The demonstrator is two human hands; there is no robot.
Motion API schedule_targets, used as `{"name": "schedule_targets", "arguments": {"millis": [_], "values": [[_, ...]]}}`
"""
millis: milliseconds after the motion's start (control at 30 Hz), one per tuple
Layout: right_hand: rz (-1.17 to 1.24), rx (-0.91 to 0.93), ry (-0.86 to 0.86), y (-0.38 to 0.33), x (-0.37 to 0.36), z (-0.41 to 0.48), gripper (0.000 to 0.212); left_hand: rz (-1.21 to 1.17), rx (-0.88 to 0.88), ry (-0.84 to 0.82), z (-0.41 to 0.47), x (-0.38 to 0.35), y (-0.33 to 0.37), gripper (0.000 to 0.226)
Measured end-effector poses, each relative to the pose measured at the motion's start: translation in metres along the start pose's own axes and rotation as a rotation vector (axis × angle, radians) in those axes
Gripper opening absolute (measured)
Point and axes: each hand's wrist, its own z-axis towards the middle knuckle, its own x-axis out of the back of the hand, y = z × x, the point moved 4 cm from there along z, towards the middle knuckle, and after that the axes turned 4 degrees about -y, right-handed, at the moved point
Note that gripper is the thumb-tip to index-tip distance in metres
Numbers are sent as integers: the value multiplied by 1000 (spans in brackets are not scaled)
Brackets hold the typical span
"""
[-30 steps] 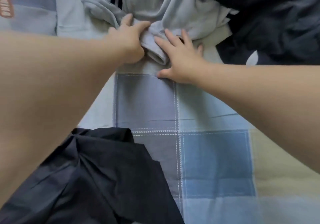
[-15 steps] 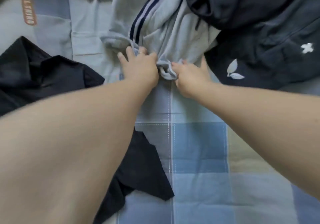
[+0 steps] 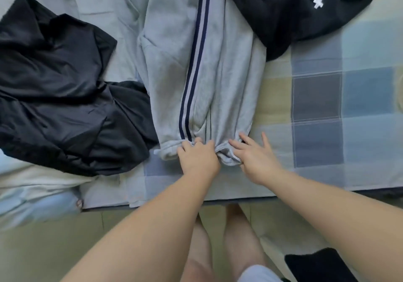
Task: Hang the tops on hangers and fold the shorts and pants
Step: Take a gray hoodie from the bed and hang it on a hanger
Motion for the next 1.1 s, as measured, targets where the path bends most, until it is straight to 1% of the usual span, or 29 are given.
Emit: {"name": "schedule_targets", "arguments": {"millis": [133,267,367,433,467,500,567,633,667,700,767,833,967,1000,1067,1100], "values": [[72,19,-142,-15,-47,-54,48,-37,-6,-176,-54,-56,4,30],[207,27,-363,-25,-74,-78,49,-136,5,-354,-78,-94,-2,25],[303,6,-459,-25,-60,-75,47,-142,-49,-496,-72,-92,-7,30],[457,-22,-457,-21,-35,-63,53,-164,-83,-542,-57,-75,-11,31],[523,-29,-399,-17,-18,-54,57,-190,-90,-510,-46,-60,-14,29],[561,-33,-303,-13,1,-43,57,-219,-95,-417,-32,-40,-18,25],[555,-31,-73,-1,45,-15,55,-238,-122,-75,-3,12,-27,24],[523,-17,112,7,91,13,54,-212,-162,271,22,70,-34,31],[519,-15,183,11,112,27,55,-191,-166,388,34,97,-37,37],[522,-15,241,15,132,42,57,-156,-159,463,47,122,-40,42],[516,-17,312,20,170,72,61,-86,-126,506,77,167,-46,54],[464,-16,352,23,203,104,65,-108,-93,499,109,206,-52,64],[393,-39,435,28,262,171,71,-166,-92,535,171,266,-56,79],[400,-62,442,30,272,187,74,-202,-83,506,187,276,-57,86],[435,-133,431,37,284,216,82,-252,-26,396,219,283,-63,100],[455,-168,423,41,287,228,86,-246,11,334,233,282,-65,103]]}}
